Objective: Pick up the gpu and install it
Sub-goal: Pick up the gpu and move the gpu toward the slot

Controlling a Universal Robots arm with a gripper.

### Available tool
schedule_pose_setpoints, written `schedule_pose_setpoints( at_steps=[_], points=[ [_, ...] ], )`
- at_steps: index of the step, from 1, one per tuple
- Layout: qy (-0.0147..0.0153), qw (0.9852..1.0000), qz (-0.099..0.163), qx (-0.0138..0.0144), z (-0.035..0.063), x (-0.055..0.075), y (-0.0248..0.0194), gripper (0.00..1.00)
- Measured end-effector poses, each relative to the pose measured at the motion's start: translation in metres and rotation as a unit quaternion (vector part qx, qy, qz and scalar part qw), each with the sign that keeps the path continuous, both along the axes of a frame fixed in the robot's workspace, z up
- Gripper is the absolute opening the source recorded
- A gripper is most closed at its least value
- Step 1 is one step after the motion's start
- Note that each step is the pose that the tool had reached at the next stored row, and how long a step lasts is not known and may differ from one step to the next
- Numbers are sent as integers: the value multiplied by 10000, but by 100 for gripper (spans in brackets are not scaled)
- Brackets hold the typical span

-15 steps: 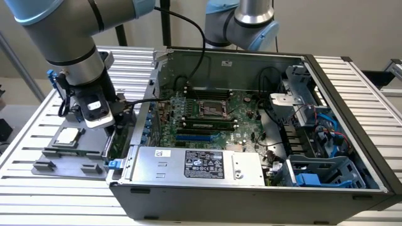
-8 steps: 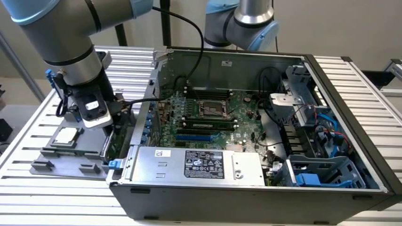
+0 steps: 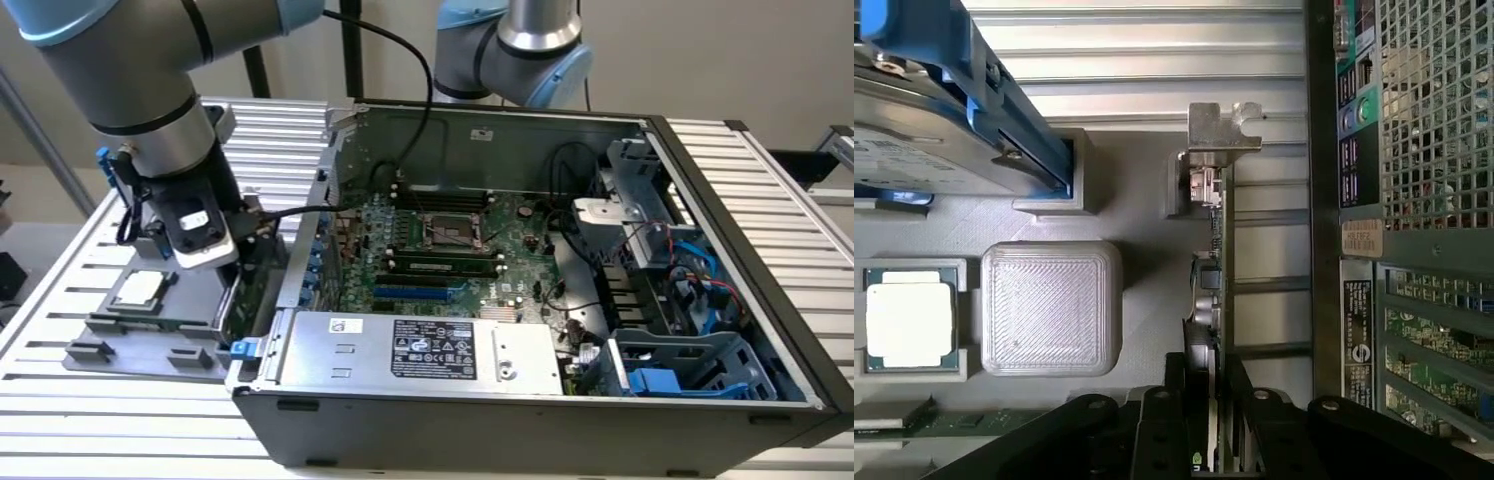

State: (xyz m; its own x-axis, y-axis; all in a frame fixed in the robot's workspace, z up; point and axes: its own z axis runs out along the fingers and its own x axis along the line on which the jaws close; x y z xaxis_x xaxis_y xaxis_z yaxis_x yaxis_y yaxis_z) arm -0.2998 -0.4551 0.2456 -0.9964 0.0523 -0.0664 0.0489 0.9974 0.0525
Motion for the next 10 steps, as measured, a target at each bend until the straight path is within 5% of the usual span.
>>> schedule_pose_setpoints(
  at_steps=[10],
  points=[
    [25, 10000, 1, 0, 436, 3, 0, 0]
  ],
)
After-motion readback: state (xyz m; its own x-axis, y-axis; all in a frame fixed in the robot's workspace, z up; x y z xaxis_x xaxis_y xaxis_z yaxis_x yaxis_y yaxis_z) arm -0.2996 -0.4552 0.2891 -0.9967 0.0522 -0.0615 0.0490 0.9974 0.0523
